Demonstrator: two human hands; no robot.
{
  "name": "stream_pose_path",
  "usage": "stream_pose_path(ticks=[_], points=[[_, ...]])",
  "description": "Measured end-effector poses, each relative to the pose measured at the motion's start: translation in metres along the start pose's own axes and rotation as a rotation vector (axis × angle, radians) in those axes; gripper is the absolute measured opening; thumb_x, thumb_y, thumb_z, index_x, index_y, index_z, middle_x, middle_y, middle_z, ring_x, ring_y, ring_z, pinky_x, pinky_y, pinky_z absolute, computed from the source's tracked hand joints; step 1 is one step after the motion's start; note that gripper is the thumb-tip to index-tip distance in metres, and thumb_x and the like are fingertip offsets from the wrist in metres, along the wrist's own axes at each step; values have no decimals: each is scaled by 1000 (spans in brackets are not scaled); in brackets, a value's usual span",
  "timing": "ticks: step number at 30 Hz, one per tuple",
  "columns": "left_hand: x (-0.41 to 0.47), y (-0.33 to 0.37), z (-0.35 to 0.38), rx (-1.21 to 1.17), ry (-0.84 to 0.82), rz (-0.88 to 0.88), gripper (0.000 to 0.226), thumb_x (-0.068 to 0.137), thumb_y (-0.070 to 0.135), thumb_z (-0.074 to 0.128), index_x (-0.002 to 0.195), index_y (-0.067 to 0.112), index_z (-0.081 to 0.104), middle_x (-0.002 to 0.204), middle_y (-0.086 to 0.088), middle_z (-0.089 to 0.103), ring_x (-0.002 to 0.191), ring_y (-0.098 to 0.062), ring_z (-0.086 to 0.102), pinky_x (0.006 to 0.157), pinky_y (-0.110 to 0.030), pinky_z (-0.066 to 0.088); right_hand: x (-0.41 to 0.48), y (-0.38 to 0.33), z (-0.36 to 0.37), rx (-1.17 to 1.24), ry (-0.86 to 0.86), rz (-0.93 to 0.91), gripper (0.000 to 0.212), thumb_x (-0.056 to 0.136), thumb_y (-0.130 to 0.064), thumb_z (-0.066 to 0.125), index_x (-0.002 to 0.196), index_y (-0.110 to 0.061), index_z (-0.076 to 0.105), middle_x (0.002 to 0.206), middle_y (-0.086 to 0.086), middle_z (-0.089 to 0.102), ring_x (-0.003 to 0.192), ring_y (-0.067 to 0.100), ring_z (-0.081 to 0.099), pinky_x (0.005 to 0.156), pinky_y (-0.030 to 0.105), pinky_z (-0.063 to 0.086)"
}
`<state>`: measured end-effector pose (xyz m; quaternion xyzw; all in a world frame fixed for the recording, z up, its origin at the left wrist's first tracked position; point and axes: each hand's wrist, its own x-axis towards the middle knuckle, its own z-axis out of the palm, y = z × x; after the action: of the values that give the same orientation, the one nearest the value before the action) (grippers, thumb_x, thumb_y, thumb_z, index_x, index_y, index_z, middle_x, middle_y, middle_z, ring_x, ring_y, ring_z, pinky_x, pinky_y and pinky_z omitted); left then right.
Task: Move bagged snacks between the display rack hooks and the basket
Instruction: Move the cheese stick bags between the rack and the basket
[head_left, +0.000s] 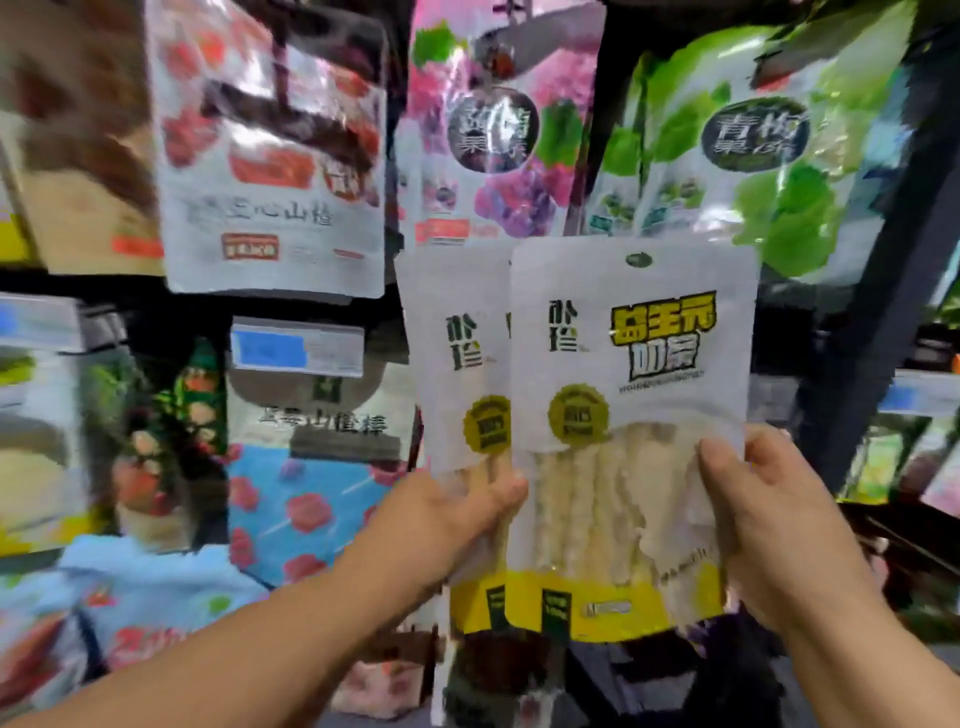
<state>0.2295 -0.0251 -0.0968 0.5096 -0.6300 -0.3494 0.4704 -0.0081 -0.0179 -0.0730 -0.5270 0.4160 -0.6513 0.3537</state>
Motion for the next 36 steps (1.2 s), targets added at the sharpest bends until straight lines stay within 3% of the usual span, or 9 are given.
stream_pose_path(ticks=[6,8,12,15,18,22,25,31,36], points=[[-24,-14,-74,-62,118,-16,22,77,58,72,64,41,73,64,21,68,62,7,62,65,-11,43,11,16,78,112,-321,6,17,89,-28,54,99,-17,62,87,7,75,69,17,71,53,27,55],[-34,-19,-94,-30,145,-7,14,75,50,74,68,38,75,72,23,70,69,9,63,67,-11,45,11,21,99,139,-409,9,19,86,-30,54,99,-24,66,94,6,76,79,20,74,60,29,58],[-61,-20,-130,10,217,-56,34,82,33,73,48,30,70,49,20,60,51,10,56,55,-8,40,-4,29,143,135,-584,3,27,88,-37,51,111,-41,66,115,2,72,106,25,69,92,48,53],[-76,-21,-166,13,250,-97,37,55,72,78,54,36,71,54,18,64,55,8,58,67,-14,49,-15,25,178,145,-715,36,33,84,-30,65,114,-43,62,114,-9,72,106,15,69,88,36,55],[-93,-45,-207,4,366,-187,53,56,65,82,57,14,68,60,9,66,56,-3,60,76,-25,52,-24,23,219,-73,-828,-30,74,59,-32,89,119,-51,50,114,-19,69,108,8,66,92,38,55],[-120,-72,-256,22,523,-245,44,79,44,77,59,13,53,50,8,52,45,-5,47,54,-21,37,-48,24,282,-264,-824,-55,103,42,-44,83,135,-42,38,122,-14,62,114,11,60,98,36,50],[-136,-80,-285,81,598,-255,42,84,29,69,50,15,50,43,8,49,39,-3,43,45,-17,33,-70,29,326,-206,-826,-80,75,60,-22,90,119,-32,46,109,-20,60,97,-13,56,77,3,42],[-166,-106,-327,-16,661,-351,34,92,17,63,59,13,57,47,6,53,38,-1,46,41,-9,34,-102,53,396,-161,-849,-45,49,69,-7,85,95,-33,53,96,-22,61,87,-7,61,62,3,43],[-181,-152,-370,50,756,-505,44,64,54,76,75,12,73,80,-4,74,85,-27,70,86,-40,54,-124,74,448,-142,-880,70,44,74,-7,80,101,-32,55,103,-10,65,95,5,63,68,14,46]])
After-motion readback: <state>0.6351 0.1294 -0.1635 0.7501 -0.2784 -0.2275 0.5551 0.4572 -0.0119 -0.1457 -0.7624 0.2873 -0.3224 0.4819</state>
